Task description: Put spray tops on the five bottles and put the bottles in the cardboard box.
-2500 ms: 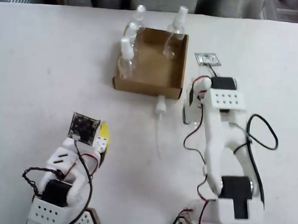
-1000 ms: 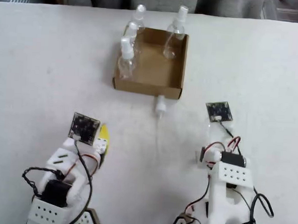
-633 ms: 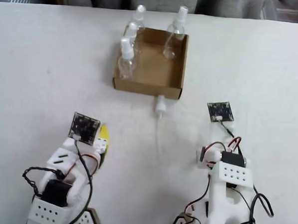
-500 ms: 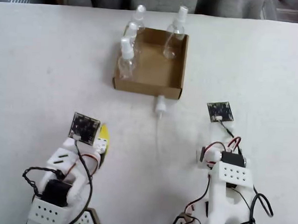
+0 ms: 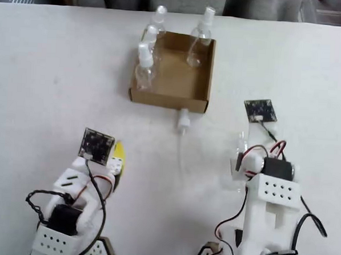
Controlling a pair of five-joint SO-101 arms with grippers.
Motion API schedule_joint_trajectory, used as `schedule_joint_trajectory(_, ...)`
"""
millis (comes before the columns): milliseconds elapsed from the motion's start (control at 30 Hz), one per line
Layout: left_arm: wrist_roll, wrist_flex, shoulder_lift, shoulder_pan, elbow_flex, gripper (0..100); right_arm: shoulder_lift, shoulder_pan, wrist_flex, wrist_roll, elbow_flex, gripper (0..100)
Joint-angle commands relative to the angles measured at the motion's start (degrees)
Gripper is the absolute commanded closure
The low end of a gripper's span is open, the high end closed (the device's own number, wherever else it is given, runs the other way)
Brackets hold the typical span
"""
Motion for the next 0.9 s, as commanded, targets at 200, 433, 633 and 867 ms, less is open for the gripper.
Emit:
schedule_joint_trajectory(200,-0.35,0.18,0.13,-0.04,-0.09,94,-0.84,0.48,5.05,-5.89,-7.74,66.8)
schedule_joint_trajectory(433,-0.35,0.26,0.13,-0.04,-0.09,94,5.76,0.13,2.95,-9.85,-14.51,66.8)
schedule_joint_trajectory(633,-0.35,6.42,0.13,0.04,-0.09,94,16.66,-3.74,2.15,-10.55,-15.30,66.9)
schedule_joint_trajectory(867,-0.35,3.96,0.13,0.48,-0.09,94,20.00,-4.09,3.56,-10.55,-17.58,67.0)
